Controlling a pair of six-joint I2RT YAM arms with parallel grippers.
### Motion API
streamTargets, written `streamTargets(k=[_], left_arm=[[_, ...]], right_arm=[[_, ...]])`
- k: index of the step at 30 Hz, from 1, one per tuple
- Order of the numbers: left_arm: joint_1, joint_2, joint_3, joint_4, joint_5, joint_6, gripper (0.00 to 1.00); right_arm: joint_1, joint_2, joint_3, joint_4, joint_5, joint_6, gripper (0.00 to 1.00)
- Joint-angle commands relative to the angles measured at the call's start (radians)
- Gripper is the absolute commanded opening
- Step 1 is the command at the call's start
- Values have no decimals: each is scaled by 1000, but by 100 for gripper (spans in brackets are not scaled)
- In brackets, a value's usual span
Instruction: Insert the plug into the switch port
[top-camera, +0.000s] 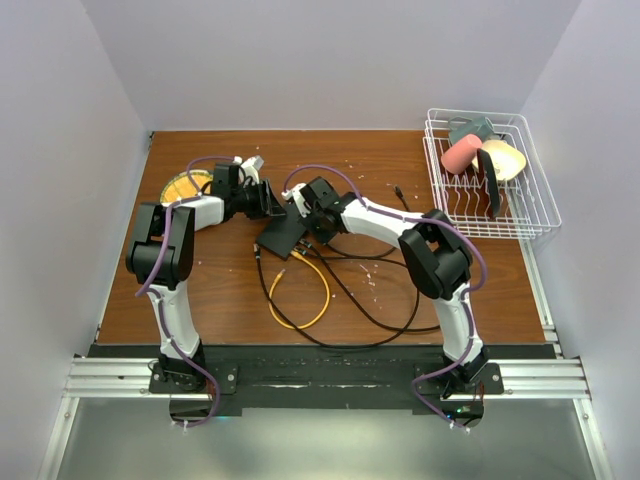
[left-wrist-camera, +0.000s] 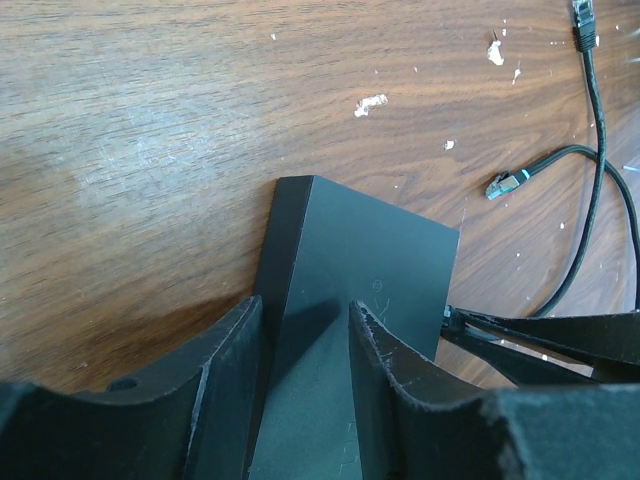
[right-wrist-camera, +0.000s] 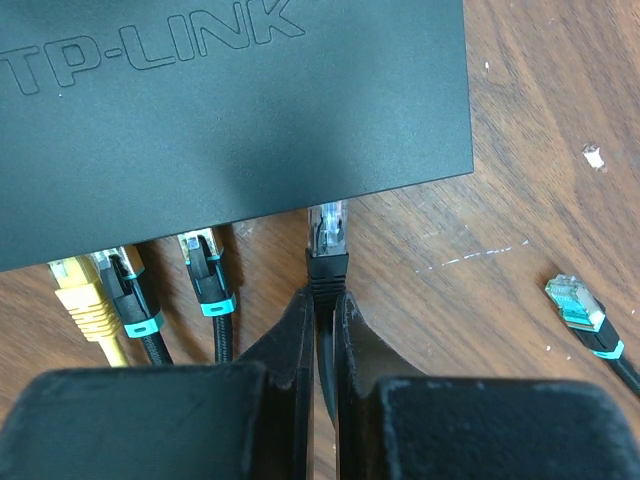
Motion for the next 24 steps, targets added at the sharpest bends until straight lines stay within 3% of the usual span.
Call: streamTargets(k=[1, 24], left_arm=[[-20, -8, -14, 24, 113, -16, 45], [-42, 0, 23, -1, 169, 4, 55]], right_arm=[[29, 25, 56, 46, -12, -39, 0], [37, 16, 68, 207, -11, -93, 0]])
